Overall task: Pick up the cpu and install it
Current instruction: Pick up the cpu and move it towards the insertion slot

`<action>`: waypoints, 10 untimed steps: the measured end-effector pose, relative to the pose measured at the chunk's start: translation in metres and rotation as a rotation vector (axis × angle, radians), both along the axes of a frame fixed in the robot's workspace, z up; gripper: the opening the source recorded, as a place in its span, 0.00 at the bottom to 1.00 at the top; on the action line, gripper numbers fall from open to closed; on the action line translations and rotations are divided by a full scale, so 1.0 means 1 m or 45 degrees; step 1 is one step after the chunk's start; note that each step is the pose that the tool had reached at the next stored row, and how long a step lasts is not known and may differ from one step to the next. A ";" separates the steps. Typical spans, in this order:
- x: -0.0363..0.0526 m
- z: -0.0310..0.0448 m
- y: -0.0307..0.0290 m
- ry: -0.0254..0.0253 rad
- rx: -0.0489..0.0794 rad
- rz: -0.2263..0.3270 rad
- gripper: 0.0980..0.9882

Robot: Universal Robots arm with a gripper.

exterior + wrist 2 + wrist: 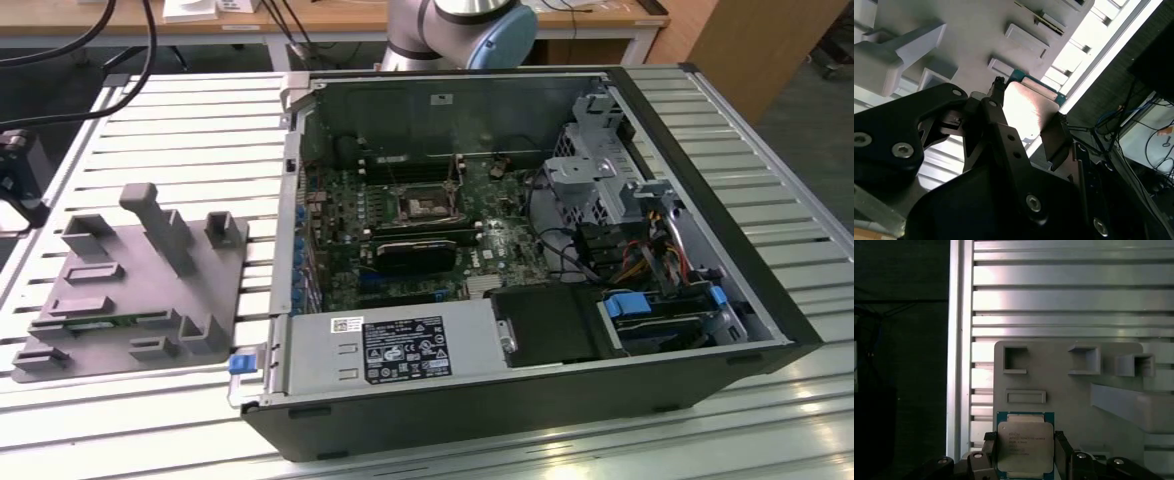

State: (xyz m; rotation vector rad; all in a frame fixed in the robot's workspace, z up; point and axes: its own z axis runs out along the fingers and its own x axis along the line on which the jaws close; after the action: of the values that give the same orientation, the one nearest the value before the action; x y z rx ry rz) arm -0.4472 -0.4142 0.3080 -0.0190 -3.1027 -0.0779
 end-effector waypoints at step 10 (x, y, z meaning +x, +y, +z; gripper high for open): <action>0.0000 0.0084 0.0001 -0.0002 0.000 0.000 0.50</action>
State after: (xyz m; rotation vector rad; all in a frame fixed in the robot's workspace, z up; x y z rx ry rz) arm -0.4472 -0.4141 0.3164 -0.0190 -3.1028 -0.0780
